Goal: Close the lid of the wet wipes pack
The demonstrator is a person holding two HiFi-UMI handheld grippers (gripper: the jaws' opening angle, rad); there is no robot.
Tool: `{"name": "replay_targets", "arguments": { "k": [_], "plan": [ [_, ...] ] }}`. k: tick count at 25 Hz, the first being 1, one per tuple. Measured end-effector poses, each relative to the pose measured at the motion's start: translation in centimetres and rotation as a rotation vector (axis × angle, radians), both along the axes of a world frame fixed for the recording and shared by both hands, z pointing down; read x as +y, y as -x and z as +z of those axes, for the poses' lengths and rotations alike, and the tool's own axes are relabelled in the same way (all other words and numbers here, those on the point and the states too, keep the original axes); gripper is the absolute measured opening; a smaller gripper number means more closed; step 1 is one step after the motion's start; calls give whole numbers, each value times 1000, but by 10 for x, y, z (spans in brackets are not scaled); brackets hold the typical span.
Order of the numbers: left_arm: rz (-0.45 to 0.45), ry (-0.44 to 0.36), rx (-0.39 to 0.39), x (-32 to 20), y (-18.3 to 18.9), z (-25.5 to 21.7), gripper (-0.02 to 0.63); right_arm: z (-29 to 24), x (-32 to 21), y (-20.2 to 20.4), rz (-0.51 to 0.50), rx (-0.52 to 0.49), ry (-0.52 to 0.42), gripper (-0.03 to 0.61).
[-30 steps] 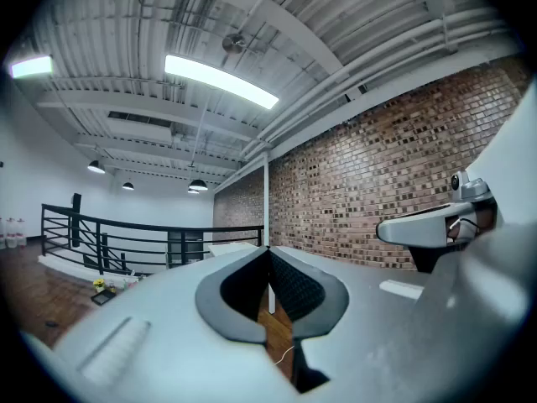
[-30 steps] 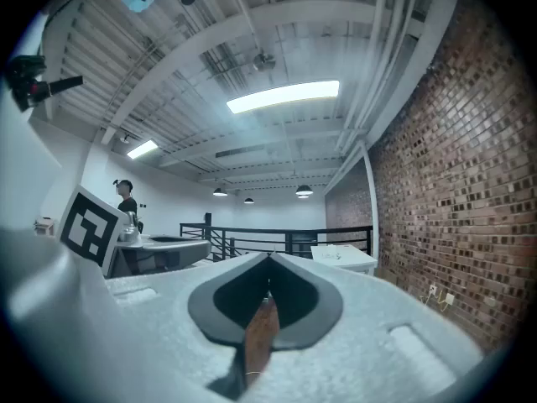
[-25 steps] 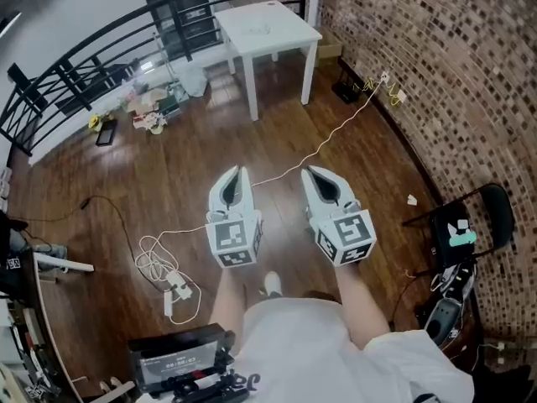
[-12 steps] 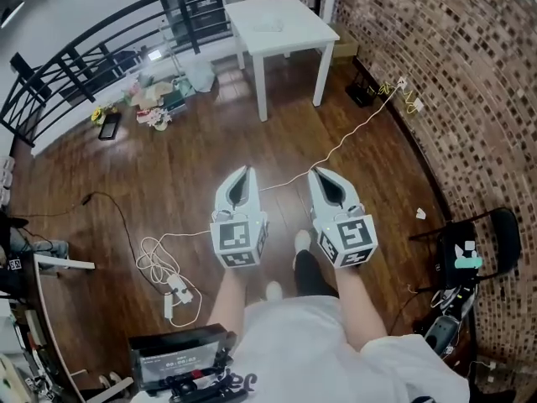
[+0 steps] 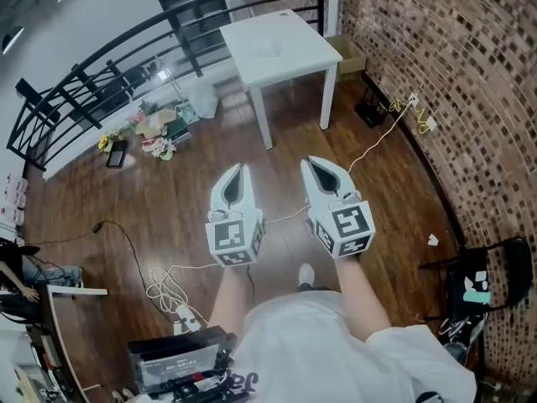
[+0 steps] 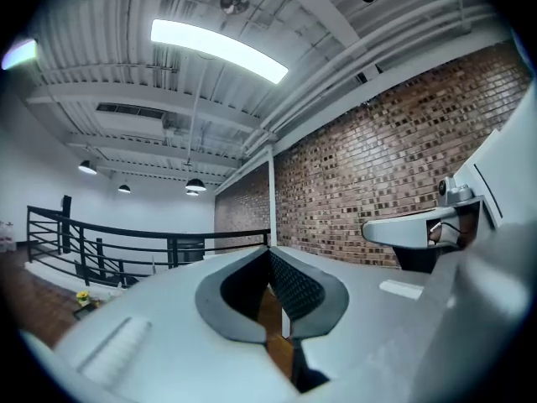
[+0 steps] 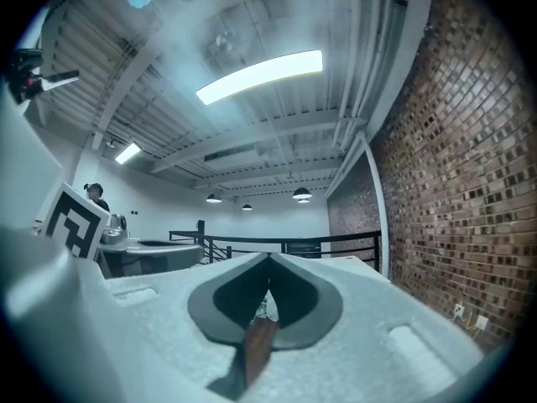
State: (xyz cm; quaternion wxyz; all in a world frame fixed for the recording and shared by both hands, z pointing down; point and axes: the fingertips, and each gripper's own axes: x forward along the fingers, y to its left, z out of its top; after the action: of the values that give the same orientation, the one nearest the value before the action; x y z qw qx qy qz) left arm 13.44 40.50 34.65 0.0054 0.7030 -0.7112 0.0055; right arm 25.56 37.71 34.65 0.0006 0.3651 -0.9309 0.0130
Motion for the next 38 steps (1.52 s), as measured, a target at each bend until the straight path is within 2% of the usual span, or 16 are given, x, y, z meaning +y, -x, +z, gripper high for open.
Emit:
{"name": "replay_targets", "arguments": {
  "k": [3,6,9,12,15,19,22,25,30,34,38],
  "plan": [
    [-39,28,-12,-28,8,7,15,4,-30,5,-39,-11,-14,-8],
    [-20,42,15,-55,11,11,15,7,-58,11,-58,-26,-51,-8],
    [-24,33,45,-75,22,15,15,18,-78,32,-98,88,-113,-8],
    [-21,12,54,-105,41,21,14,35,-113,50,-68,95,-54,-8],
    [32,-29,121,-146,61,29,15,47,-157,65,-11,60,-11,-9],
    [70,-36,102,-212,101,17,15,34,-217,106,41,21,-23,-11],
    [70,-44,106,-257,139,9,15,17,-254,141,52,51,-67,-11],
    [72,-46,119,-297,171,10,15,14,-295,167,83,71,-65,-11],
    [81,-20,139,-338,216,25,15,21,-325,205,93,85,-73,-12],
    [117,10,148,-361,227,41,15,39,-345,227,81,108,-48,-12],
    [101,37,135,-406,228,52,15,42,-392,238,55,94,-52,-12]
  ]
}}
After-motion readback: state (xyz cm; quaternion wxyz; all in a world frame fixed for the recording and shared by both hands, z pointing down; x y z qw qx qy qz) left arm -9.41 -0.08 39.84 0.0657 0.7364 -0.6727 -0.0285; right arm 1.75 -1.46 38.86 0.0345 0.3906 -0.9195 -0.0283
